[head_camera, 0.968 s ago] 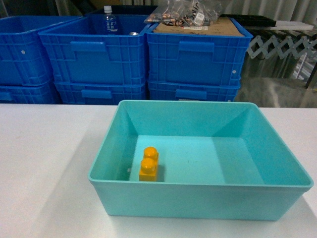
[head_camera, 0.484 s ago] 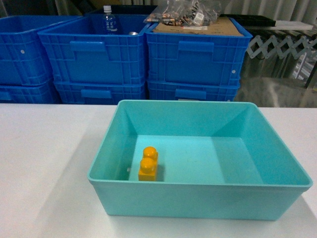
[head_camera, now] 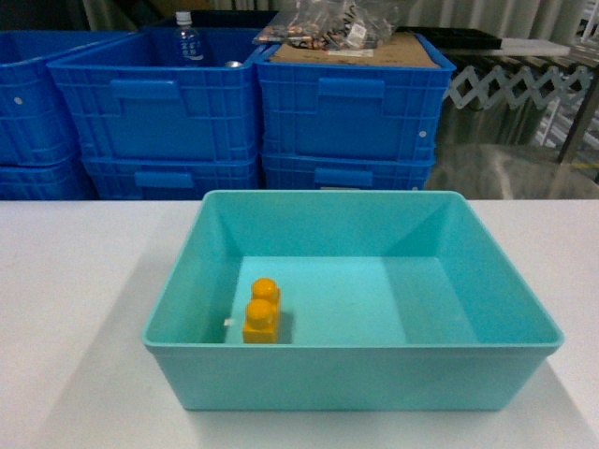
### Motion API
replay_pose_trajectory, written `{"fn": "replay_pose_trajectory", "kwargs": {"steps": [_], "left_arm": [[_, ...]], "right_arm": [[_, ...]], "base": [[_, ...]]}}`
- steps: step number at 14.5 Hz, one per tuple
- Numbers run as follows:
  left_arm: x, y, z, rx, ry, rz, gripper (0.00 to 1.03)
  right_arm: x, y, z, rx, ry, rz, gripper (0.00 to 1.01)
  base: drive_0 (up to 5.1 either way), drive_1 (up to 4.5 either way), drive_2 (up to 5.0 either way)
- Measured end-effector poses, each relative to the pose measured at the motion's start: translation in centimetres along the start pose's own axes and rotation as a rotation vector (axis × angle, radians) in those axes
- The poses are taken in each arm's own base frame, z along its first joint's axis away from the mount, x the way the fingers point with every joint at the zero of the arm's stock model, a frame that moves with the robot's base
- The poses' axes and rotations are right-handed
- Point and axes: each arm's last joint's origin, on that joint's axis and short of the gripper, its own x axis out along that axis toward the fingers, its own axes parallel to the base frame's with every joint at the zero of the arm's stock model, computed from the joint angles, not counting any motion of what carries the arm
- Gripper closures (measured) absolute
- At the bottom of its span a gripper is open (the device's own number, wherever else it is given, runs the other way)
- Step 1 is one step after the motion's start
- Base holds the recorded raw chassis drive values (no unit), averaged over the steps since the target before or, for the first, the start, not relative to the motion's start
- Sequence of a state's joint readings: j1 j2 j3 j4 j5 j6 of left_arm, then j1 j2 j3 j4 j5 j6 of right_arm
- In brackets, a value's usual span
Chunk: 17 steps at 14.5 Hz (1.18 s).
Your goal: Pick red block from blue box to shelf
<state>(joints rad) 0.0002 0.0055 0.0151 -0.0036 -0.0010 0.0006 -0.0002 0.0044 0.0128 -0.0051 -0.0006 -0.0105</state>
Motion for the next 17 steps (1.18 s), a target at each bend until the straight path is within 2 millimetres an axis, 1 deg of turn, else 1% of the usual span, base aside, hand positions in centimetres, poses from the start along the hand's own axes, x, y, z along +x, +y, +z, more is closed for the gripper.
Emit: {"fn": "replay_pose_trajectory", "kwargs": {"steps": [17], "left_arm": [[0.0,-0.01,0.0,0.0,0.0,-0.001,0.05]], "right_arm": [[0.0,0.0,0.0,0.0,0.0,0.0,0.73]], "base": [[-1.6,-1.61,-1.6]]}}
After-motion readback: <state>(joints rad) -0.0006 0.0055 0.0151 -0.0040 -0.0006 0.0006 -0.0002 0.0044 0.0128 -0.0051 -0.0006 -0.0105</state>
